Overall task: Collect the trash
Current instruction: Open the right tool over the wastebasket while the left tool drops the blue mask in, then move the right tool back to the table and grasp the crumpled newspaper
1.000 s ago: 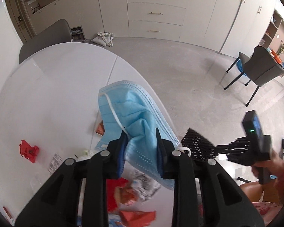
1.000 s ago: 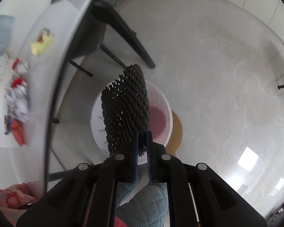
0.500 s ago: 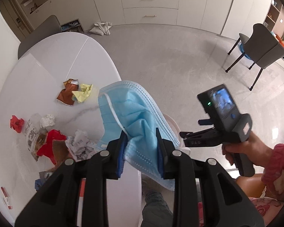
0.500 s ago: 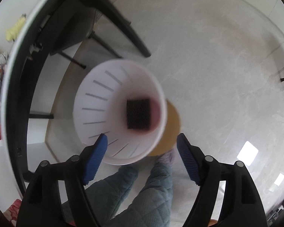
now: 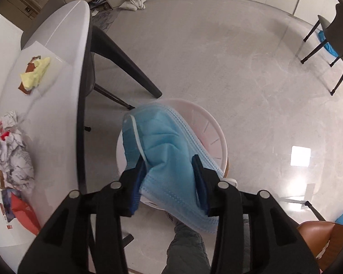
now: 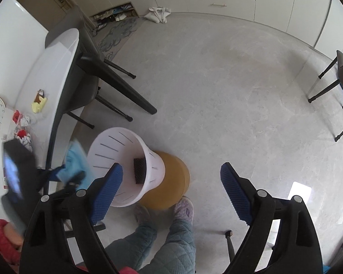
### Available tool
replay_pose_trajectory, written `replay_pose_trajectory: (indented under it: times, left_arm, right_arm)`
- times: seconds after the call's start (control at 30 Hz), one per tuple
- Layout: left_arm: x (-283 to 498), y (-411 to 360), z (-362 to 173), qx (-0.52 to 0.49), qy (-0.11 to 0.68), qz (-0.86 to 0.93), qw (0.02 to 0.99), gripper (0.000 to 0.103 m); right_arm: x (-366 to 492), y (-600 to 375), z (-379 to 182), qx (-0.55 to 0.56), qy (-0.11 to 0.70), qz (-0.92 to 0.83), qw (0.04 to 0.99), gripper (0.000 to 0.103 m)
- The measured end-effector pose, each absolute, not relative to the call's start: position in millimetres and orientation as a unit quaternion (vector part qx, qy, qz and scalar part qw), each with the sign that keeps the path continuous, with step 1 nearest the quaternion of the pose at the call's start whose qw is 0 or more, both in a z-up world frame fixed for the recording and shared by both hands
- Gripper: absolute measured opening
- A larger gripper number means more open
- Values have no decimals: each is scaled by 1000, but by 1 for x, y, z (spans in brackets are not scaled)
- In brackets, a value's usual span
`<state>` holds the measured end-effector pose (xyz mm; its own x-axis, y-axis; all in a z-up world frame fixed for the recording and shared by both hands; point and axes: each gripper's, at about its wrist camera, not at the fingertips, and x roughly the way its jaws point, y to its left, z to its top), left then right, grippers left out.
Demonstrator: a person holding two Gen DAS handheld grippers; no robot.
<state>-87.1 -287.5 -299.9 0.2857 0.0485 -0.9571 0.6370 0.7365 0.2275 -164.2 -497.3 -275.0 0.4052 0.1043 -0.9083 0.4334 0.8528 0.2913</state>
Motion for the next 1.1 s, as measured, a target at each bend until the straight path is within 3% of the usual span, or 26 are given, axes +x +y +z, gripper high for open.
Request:
replay_pose_trajectory:
  times: [0.07,0.13,0.47,0.87,1.1]
  left_arm:
    - [-87,-291,-307,308,565,-189,742,63]
    - [-89,-293,-308,309,560,-184,747,71]
    - [-100,-290,-224,256,514,-226,787,92]
    - [-81,-185,-86,149,459,-162,861,95]
    - [-67,-90,-52,108,442,-66,888,95]
  right_arm:
    - [-164,-500,-272,248,536,-97,801,87]
    - [-162,-499,-272,246,536,-88,803,87]
    - [-149,-488,-249,234,523,-57,817,87]
    - [-116,-439,-146,169,456,20,874,90]
    - [-94,-371,-98,107,420,89,897,96]
